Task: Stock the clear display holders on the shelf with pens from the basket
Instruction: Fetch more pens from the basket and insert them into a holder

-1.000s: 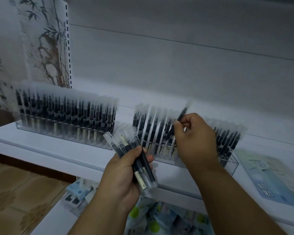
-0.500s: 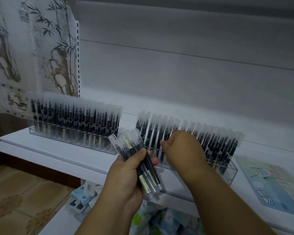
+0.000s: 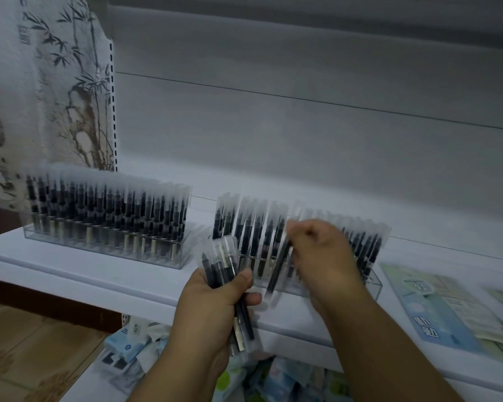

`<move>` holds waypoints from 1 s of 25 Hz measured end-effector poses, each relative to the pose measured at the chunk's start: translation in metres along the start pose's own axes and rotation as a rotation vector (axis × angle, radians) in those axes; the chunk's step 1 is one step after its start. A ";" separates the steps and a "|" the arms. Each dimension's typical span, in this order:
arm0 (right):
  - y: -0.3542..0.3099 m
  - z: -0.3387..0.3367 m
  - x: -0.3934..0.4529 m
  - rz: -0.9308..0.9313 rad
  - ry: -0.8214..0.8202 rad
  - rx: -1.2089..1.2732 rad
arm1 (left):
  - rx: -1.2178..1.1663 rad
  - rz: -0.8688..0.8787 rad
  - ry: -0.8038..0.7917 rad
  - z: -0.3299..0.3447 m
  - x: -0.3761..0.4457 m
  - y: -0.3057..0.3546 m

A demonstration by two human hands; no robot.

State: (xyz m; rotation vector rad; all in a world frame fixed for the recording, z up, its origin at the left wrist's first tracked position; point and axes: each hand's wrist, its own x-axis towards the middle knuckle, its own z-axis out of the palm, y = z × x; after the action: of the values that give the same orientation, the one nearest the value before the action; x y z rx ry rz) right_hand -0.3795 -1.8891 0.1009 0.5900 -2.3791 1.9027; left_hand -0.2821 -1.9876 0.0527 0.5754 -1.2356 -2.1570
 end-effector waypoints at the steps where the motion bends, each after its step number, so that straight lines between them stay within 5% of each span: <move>1: -0.003 -0.005 0.004 -0.070 0.139 0.004 | -0.013 -0.009 0.010 -0.001 0.000 0.001; 3: -0.010 -0.010 0.010 -0.207 0.258 0.045 | -0.028 -0.013 -0.005 -0.002 0.000 0.003; 10: -0.001 -0.002 0.019 -0.390 0.181 -0.333 | -0.039 -0.020 -0.034 0.000 -0.005 0.003; 17: 0.008 0.006 0.026 -0.223 -0.055 -0.680 | -0.067 -0.066 -0.054 0.001 -0.008 0.002; 21: 0.008 0.003 0.014 -0.225 -0.035 -0.589 | -0.092 -0.097 -0.077 -0.001 -0.009 0.003; 25: 0.001 0.009 -0.004 0.005 -0.479 -0.077 | -0.120 -0.141 -0.162 0.005 -0.015 0.002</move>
State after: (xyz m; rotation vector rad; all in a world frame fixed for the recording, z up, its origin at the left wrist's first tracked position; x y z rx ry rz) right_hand -0.3744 -1.8967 0.0966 1.1466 -2.7050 1.8232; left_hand -0.2738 -1.9753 0.0580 0.4562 -1.1688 -2.4187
